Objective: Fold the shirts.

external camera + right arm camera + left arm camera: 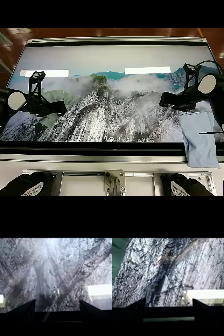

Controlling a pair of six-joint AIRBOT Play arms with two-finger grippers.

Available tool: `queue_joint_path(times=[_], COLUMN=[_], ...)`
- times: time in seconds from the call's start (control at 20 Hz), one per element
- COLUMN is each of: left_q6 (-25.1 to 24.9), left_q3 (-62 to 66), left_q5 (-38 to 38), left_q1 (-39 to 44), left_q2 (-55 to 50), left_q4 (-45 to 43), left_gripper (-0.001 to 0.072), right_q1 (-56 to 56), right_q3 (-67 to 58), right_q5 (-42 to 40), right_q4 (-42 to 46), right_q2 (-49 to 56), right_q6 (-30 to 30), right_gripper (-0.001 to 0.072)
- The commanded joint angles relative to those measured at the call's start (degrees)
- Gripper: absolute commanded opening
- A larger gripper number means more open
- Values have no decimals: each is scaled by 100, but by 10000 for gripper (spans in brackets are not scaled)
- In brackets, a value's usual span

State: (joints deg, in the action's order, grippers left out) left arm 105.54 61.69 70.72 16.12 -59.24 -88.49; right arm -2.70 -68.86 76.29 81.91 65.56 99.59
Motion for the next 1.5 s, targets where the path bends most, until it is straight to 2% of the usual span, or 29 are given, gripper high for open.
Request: queue_joint_path(times=[0.0, 0.5, 0.7, 0.9, 1.35, 1.45], left_q6=[0, 0, 0, 22, 15, -68], left_q3=[-2, -2, -2, -2, -4, 2], left_q5=[-2, -2, -24, -546, -424, -844], left_q1=[-2, -2, -2, -2, 0, -74], left_q2=[-2, -2, -4, -4, -4, -81], left_q4=[-2, -2, -2, 153, 450, -68], left_gripper=[715, 715, 715, 715, 715, 715], right_q1=[0, 0, 15, 9, 9, 9], right_q3=[-4, -4, -4, -4, -4, -4], right_q5=[2, -7, -798, -1005, -1073, -1075], right_q4=[0, -4, -28, -15, 120, 114], right_q2=[4, 4, 4, 4, 4, 7], right_q6=[2, 20, 90, 74, -120, -133], right_gripper=[667, 667, 667, 667, 667, 667])
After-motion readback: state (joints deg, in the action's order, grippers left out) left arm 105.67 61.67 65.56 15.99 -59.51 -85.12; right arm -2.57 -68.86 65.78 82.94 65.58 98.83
